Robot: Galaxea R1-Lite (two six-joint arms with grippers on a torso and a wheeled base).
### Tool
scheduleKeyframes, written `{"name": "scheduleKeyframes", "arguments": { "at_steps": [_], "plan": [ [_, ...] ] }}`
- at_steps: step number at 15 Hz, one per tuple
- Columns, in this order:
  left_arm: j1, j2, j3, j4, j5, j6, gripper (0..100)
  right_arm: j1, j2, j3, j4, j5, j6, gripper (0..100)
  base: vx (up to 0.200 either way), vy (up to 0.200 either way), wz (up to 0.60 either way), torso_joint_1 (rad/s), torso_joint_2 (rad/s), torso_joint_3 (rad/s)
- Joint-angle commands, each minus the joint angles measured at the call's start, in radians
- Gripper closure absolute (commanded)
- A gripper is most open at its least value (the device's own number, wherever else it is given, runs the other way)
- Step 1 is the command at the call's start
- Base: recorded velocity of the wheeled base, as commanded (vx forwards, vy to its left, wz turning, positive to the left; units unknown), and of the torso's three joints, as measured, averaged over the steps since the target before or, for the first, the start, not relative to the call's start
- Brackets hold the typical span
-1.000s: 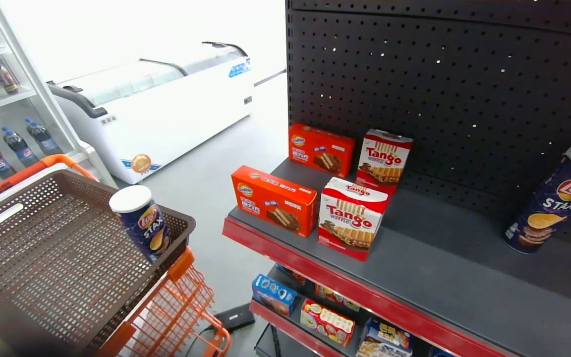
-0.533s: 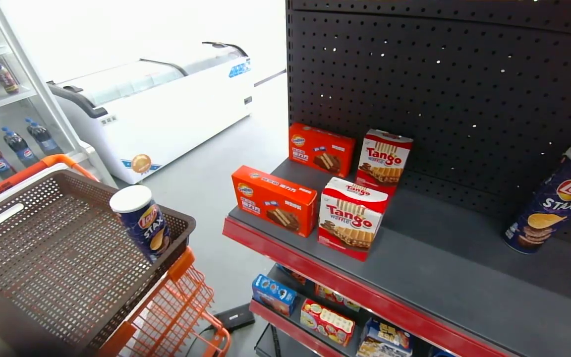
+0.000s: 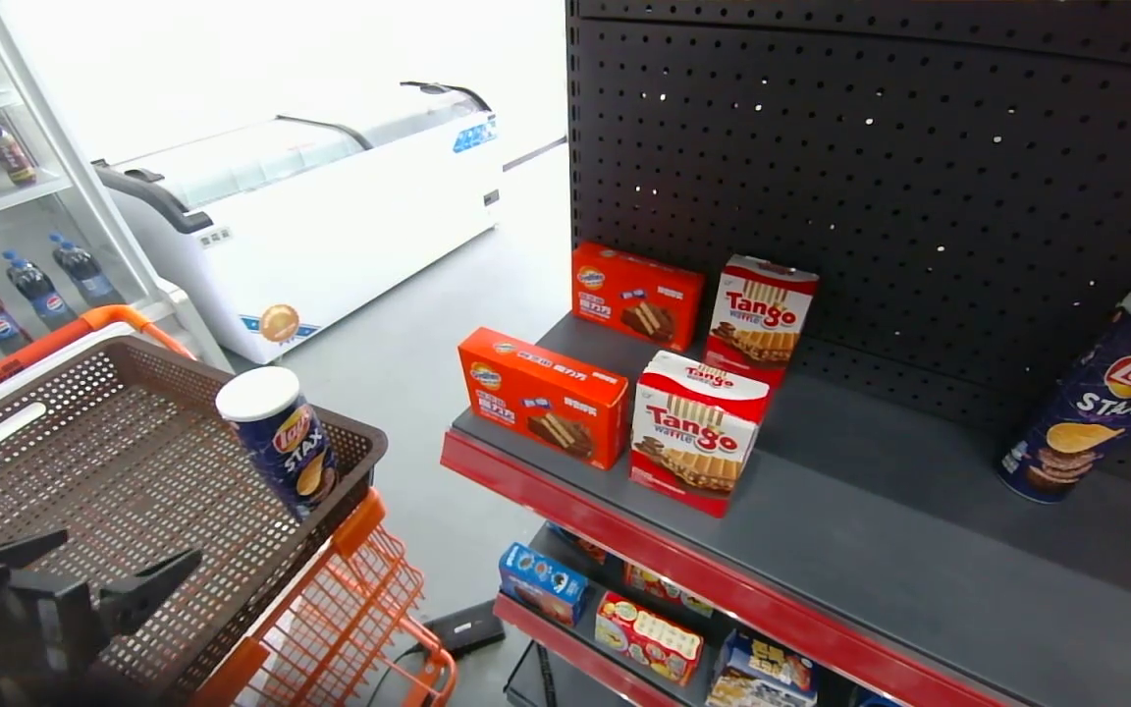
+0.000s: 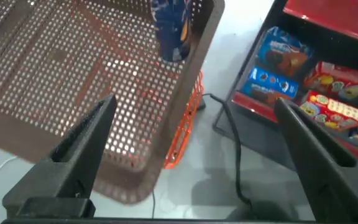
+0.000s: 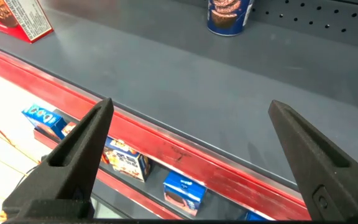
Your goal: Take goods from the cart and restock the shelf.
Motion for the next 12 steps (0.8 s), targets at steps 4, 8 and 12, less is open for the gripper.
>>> {"name": "scheduleKeyframes", "arguments": {
  "at_steps": [4, 8, 12],
  "plan": [
    [0.044, 0.454, -0.02, -0.457, -0.033, 0.024, 0, 0.0, 0.001, 0.0, -0.001, 0.0, 0.0, 0, 0.0, 0.0, 0.0, 0.0, 0.0, 0.0],
    [0.052, 0.719, -0.089, -0.763, -0.032, 0.053, 0, 0.0, 0.001, 0.0, -0.001, 0.0, 0.0, 0, 0.0, 0.0, 0.0, 0.0, 0.0, 0.0],
    [0.04, 0.897, -0.178, -0.921, -0.036, 0.052, 0, 0.0, 0.001, 0.0, -0.001, 0.0, 0.0, 0, 0.0, 0.0, 0.0, 0.0, 0.0, 0.0]
  ]
}}
